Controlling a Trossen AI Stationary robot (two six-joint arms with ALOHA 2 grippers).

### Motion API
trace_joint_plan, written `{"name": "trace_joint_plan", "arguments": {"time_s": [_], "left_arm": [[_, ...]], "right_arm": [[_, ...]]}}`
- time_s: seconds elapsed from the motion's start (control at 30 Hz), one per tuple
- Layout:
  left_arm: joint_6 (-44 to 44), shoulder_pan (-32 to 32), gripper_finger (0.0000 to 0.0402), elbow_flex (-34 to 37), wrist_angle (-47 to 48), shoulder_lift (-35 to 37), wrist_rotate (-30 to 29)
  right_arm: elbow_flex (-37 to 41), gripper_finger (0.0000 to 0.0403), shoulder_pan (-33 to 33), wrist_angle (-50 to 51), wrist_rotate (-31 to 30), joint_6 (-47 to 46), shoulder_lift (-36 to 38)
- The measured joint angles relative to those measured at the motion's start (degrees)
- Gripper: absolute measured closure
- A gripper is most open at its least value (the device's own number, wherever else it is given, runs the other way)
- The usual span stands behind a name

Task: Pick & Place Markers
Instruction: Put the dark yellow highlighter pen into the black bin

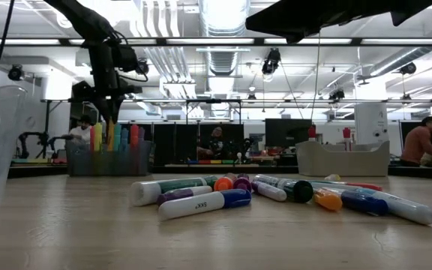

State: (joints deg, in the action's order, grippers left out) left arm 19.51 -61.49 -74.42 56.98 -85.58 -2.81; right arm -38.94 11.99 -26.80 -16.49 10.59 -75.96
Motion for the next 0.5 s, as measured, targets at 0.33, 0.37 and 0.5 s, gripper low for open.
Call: {"name": "trace_joint_plan", "arguments": {"time_s": [0.33, 0.37, 0.5], "left_arm": [[0.0, 0.0, 0.0346, 2.8, -1.1, 0.0, 0.0], [0.0, 0.0, 0.0346, 3.1, -1.6, 0.0, 0.0], [0.0, 0.0, 0.0346, 3.8, -2.6, 0.0, 0.1]], "right_arm": [[0.2, 0.0351, 0.0, 0.0, 0.0, 0.1, 0.0], [0.2, 0.0351, 0.0, 0.0, 0.0, 0.1, 0.0], [0.2, 0.0351, 0.0, 0.0, 0.0, 0.1, 0.0]]}}
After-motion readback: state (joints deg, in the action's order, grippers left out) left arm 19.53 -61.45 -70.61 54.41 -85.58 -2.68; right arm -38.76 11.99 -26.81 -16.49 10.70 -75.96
